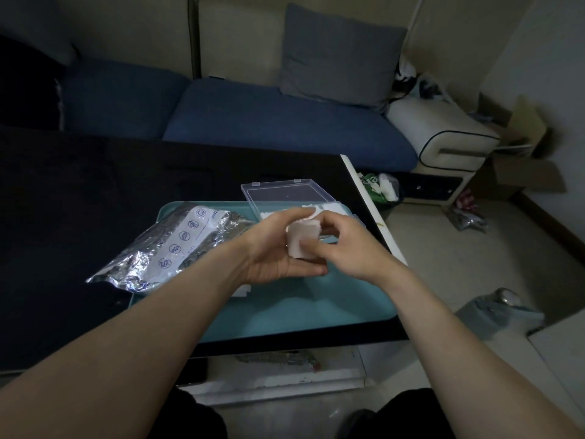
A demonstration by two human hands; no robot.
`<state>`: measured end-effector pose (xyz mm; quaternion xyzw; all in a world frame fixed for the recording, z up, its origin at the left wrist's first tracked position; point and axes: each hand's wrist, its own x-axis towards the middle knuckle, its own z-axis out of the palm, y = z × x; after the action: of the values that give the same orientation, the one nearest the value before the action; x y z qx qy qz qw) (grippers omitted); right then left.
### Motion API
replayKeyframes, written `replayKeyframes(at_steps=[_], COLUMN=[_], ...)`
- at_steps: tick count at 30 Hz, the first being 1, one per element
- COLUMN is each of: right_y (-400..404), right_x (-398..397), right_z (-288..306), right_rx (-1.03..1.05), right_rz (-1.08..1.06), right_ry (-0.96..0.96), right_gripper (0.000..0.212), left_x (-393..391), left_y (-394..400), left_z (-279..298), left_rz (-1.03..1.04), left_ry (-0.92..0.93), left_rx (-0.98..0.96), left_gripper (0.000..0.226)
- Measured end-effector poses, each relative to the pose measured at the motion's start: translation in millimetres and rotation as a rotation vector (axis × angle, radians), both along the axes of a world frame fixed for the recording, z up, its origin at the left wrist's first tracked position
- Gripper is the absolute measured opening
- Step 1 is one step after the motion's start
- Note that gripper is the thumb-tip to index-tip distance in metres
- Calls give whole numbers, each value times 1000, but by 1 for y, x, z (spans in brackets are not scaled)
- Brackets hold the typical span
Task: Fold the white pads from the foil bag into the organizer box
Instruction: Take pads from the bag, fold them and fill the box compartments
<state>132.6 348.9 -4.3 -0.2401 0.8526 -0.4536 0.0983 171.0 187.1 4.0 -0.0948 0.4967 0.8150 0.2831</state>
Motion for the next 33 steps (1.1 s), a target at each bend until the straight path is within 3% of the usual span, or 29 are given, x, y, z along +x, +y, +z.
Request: replayKeyframes(at_steps=[2,5,8,10,12,15,20,23,27,28,33], right_y=[4,12,13,5,-6,-20,-36,-49,-65,-67,-63], right_x=[-5,-13,-19,-22,-24,-26,-23,-25,-25,-24,-25], right_z=[-1,2,-6,-14,-19,-25,-35,-42,-52,-54,-35], right_rx=[-139,-307,-265,-192,-126,42,224,321,324,347,469], right_rz=[-77,-291,-390,-389,-364,-289,-259,-307,-427,-435,-282], right_ry=[25,26,-19,-10,38,74,-17,-58,-82,-71,-83], right_gripper=[16,21,28,28,25,11,21,29,5,12,11], left_x=[-2,-9,-15,-13,-10,-9,-9,-12,-14,-14,-11], left_y=[-3,-8,-17,-23,-23,-19,-11,-11,-13,-13,-10], left_z=[0,-2,-11,-15,-14,-12,-20,-25,-28,-28,-28], left_rz=[51,279,390,378,345,179,-43,-62,-27,-24,-36], left_ry=[-21,102,248,331,376,366,261,247,231,229,228], left_rx=[-100,-433,-763,-1014,-1143,-1250,-1307,-1309,-1304,-1298,-1321], left_gripper=[63,44,23,19,22,28,24,23,21,21,26])
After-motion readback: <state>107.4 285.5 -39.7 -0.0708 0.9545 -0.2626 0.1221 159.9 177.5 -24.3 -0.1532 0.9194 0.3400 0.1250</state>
